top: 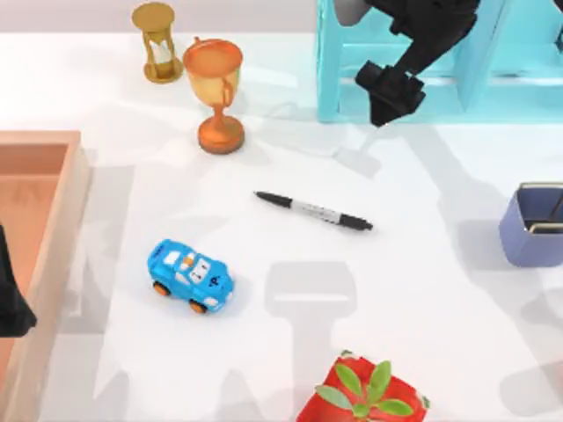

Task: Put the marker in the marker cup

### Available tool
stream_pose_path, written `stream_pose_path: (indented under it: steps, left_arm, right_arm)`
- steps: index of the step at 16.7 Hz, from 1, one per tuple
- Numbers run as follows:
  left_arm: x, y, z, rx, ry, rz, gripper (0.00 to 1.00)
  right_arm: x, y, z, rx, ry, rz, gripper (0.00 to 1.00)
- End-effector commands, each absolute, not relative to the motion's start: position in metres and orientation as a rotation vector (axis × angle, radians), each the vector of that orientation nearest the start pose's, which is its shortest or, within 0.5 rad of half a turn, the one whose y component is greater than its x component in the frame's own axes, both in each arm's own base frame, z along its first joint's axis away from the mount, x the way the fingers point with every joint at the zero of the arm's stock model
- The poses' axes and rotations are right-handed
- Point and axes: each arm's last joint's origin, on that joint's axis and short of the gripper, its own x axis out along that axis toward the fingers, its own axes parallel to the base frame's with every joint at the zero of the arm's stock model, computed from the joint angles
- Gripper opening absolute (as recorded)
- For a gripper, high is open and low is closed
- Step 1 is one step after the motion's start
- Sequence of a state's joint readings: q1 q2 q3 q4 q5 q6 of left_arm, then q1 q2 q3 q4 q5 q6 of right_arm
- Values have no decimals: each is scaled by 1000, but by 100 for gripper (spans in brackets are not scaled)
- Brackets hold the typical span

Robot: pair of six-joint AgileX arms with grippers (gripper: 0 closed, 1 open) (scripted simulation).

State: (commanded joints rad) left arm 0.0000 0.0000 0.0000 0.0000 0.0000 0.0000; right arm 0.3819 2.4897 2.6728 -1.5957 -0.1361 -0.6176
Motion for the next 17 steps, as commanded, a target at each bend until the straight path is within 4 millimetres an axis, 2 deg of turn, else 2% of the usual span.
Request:
stream_pose_path:
  steps: [5, 8, 17]
  left_arm:
    - [106, -1, 160, 0, 0, 0, 100]
    - [106, -1, 160, 0, 0, 0, 100]
    - [106, -1, 160, 0, 0, 0, 100]
  right_arm:
    - [452, 220, 205, -659, 1339, 1048, 100]
    - [452, 229, 183, -642, 1368, 1109, 100]
    - [454, 230, 174, -635, 1378, 1121, 100]
